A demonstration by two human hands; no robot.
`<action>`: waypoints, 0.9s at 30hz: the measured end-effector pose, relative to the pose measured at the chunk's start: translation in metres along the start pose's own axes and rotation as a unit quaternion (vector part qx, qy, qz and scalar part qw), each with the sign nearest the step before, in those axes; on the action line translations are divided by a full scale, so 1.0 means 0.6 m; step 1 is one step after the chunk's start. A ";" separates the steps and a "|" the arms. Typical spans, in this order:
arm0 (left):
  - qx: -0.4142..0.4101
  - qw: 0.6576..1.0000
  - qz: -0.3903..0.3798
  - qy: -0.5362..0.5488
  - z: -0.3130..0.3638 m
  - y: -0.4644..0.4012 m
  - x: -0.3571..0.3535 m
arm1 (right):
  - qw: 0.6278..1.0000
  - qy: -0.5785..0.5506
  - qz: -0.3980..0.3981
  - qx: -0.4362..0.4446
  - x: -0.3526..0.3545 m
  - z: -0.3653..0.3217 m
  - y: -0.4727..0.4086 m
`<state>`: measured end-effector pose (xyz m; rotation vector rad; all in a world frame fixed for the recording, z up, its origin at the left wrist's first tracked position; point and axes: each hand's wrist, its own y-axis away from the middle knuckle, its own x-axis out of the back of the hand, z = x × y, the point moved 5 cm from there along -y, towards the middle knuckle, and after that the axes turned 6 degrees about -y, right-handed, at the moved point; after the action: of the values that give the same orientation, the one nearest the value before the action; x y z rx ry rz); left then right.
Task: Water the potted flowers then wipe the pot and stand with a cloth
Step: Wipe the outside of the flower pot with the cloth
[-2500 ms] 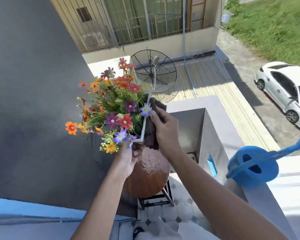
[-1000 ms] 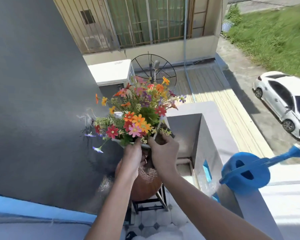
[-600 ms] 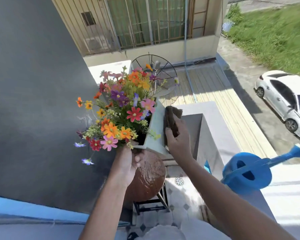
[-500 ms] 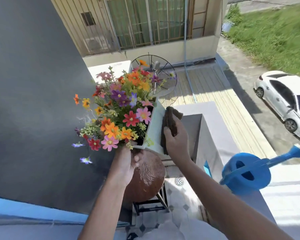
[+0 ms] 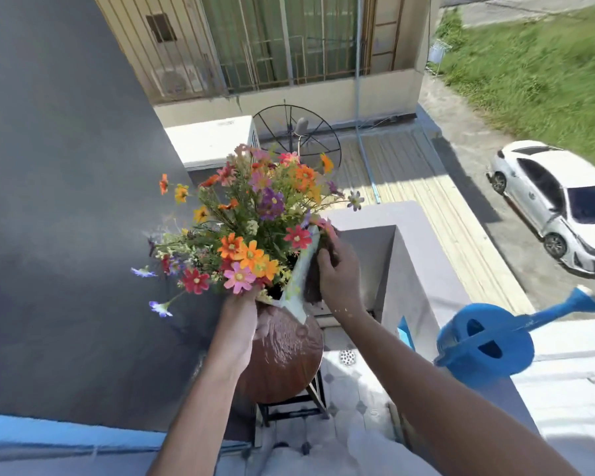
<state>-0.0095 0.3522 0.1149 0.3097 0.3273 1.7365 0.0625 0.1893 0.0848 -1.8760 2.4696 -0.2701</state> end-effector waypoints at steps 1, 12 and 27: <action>-0.004 1.000 -0.006 0.000 0.005 -0.006 0.006 | 1.000 -0.006 0.003 -0.018 -0.008 0.011 0.010; 0.071 0.997 -0.009 0.013 -0.005 -0.140 0.094 | 0.983 0.075 -0.161 -0.050 -0.120 0.121 0.085; 0.070 0.997 0.031 -0.013 -0.086 -0.308 0.158 | 0.825 0.275 -0.479 -0.116 -0.357 0.424 0.258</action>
<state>0.1207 0.4763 -0.0012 0.4477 0.4242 1.7721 0.0057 0.4039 -0.2074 -3.4178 1.5204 -0.6076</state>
